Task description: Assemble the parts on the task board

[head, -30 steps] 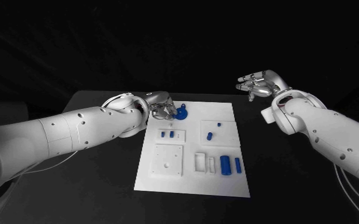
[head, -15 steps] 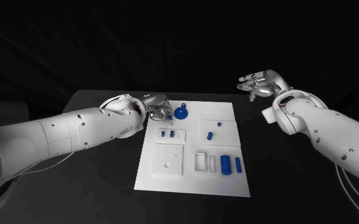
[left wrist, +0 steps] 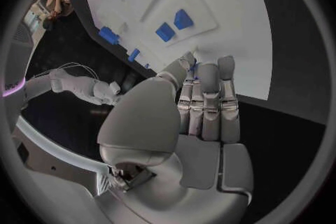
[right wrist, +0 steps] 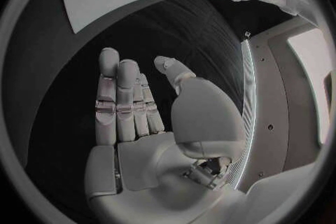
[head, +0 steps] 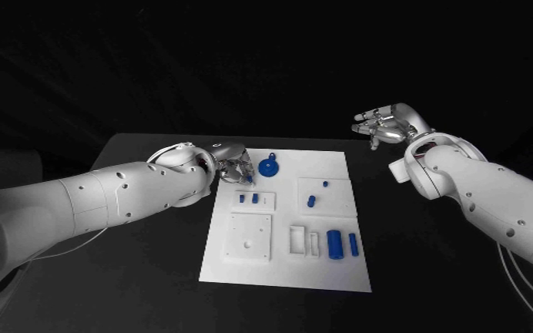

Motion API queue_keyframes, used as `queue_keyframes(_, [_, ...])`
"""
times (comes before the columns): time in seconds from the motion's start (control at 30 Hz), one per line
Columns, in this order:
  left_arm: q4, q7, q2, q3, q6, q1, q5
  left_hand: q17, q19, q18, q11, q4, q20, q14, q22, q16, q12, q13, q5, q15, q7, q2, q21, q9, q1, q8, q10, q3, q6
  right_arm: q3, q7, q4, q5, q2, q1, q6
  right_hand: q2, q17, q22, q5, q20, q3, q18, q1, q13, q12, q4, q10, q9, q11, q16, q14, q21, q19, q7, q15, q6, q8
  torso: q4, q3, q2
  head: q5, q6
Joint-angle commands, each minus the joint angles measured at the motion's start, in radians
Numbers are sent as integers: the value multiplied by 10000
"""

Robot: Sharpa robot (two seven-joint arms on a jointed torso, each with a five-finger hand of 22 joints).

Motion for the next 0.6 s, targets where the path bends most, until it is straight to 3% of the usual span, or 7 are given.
queue_keyframes(0.03, [-1,70,46,-8,219,-27,-70,12,-8,61,38,7,-5,30,207,-7,-37,-4,-46,16,30,43,39,13,76,58,25,-41,21,5,112,11,15,5,-4,114,-6,-10,12,33,18,47,155,-95,-15,-49,-2,6,7,25,65,-54,-67,88,38,5,55,-31,3,-7,0,-5,-11])
queue_keyframes(0.6, [-98,-59,174,-49,101,-101,-119,15,12,70,48,21,-3,42,202,-4,-38,-5,-62,19,38,54,51,13,80,57,-6,-46,-15,5,122,10,19,19,-5,110,2,-39,71,40,16,72,158,-107,-15,-49,-19,5,6,26,86,-57,-151,128,39,4,60,-32,-5,-2,1,-30,-22])
